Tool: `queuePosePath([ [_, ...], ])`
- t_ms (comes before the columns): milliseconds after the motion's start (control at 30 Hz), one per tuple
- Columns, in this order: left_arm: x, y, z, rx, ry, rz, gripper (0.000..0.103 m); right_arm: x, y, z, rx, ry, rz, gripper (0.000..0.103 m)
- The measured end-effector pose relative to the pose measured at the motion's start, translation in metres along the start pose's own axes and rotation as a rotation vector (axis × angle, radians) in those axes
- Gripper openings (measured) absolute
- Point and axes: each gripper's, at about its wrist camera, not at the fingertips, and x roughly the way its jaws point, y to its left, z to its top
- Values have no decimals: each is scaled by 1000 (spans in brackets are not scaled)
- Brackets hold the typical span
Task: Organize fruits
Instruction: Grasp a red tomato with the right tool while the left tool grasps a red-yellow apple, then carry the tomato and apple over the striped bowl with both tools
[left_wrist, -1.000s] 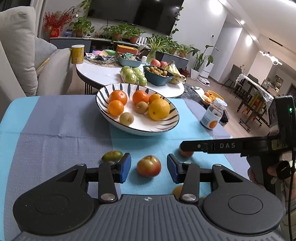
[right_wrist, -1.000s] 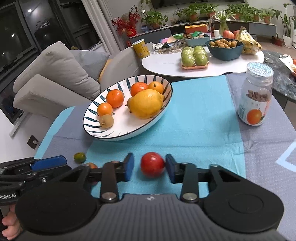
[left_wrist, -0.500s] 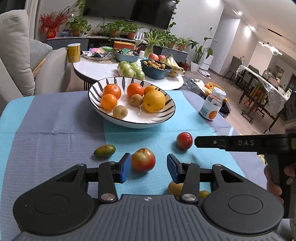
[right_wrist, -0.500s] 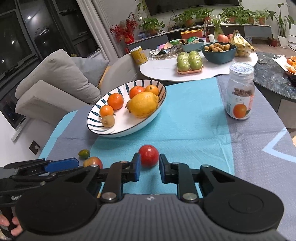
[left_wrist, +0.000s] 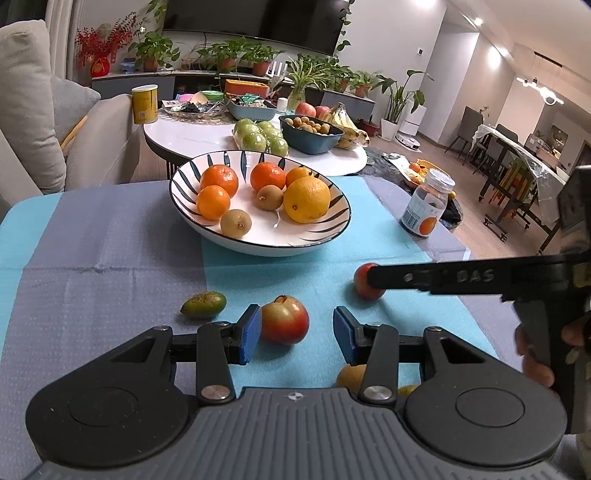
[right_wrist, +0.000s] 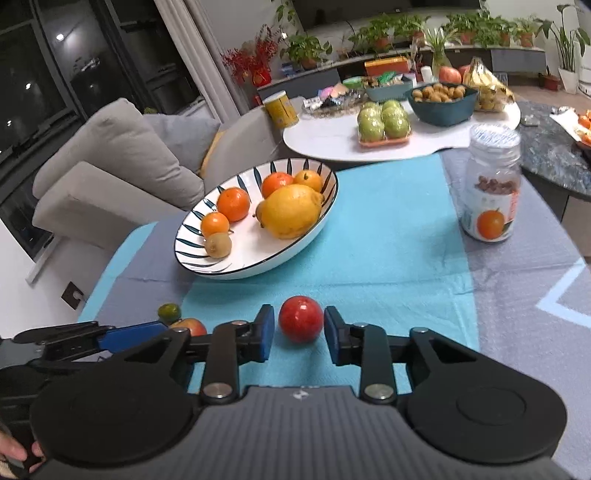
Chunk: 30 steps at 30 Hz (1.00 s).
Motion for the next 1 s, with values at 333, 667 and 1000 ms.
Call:
queuePosePath([
  [333, 10, 5, 1, -9, 11, 14, 40, 12, 1, 0, -12, 18, -18, 66],
  [667, 20, 6, -4, -9, 28, 5, 32, 11, 3, -1, -25, 4, -33, 65],
  [1000, 4, 13, 8, 0, -38, -9, 32, 1, 8, 9, -36, -44, -30, 65],
])
